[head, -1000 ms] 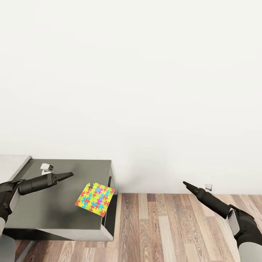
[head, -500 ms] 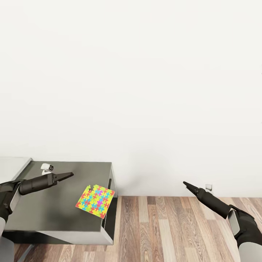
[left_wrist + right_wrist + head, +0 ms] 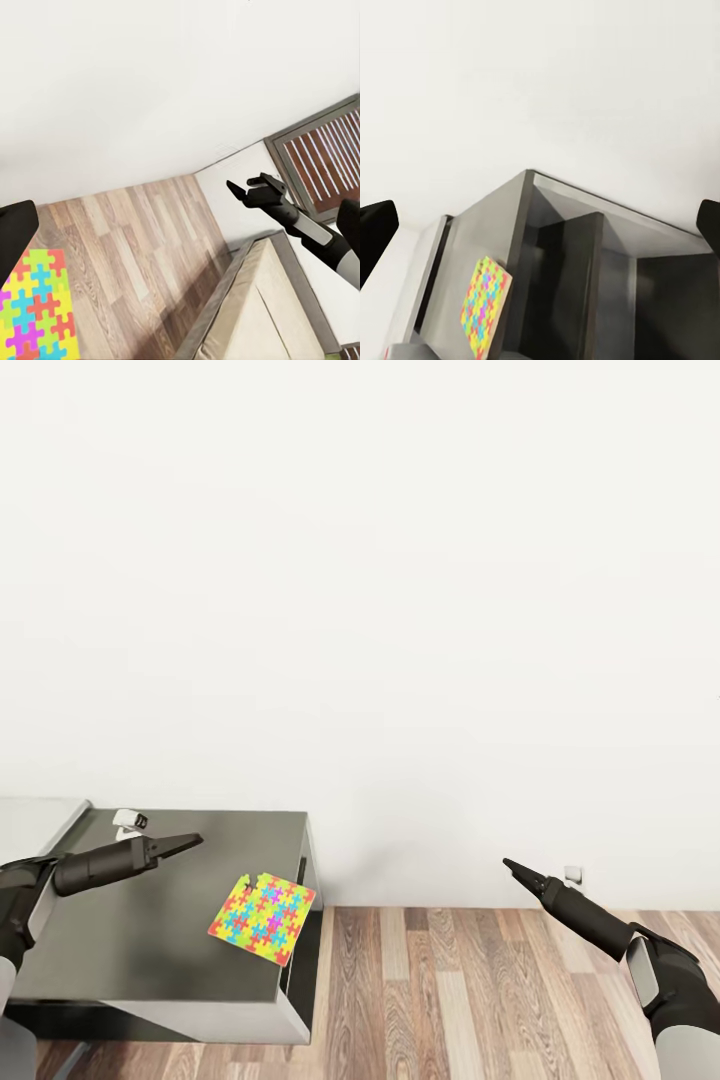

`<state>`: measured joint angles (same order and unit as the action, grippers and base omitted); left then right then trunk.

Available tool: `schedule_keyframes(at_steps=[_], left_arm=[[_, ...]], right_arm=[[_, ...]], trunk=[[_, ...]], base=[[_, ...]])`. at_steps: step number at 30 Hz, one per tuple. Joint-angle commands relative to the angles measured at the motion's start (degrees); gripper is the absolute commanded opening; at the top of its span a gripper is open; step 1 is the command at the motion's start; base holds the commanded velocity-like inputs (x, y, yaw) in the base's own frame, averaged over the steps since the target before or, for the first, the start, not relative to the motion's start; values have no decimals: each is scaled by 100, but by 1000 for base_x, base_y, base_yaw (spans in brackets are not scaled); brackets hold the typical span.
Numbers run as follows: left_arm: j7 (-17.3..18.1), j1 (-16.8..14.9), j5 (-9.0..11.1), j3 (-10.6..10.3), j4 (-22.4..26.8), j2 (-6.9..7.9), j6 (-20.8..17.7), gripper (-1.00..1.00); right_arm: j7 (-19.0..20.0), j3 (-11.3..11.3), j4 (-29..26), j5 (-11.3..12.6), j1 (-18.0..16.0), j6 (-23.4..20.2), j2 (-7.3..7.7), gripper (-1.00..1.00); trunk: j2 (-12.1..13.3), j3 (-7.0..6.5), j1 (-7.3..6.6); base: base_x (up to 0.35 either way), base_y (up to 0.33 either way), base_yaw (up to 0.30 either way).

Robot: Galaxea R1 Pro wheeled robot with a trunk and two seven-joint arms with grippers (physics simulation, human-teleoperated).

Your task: Put all the toys in the child's room - the three board games (two on the bed and one on the table), the two jigsaw puzzles on the table, and the tennis ball on the table - inside the toy box on the table in the child's room.

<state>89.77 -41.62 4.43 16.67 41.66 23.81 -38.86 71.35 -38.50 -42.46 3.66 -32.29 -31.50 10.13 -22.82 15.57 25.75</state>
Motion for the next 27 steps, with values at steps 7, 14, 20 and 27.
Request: schedule_keyframes(at_steps=[7, 14, 20, 27], left_arm=[[23, -4, -4, -7, 0, 0, -61, 100], [23, -4, -10, -21, 0, -22, -61, 100], [23, -4, -5, -15, 0, -17, -59, 100], [23, -4, -4, -17, 0, -14, -61, 100]], right_arm=[[8, -8, 7, 16, -5, -49, -2, 100], [17, -9, 6, 12, -5, -49, 5, 100], [15, -8, 8, 17, -5, -49, 3, 100], [11, -8, 10, 20, -5, -47, -3, 100]], trunk=[[-10, -57, 4], [-10, -124, 4], [-10, -181, 4], [-10, -248, 4]], base=[[0, 0, 0], [0, 0, 0], [0, 0, 0], [0, 0, 0]])
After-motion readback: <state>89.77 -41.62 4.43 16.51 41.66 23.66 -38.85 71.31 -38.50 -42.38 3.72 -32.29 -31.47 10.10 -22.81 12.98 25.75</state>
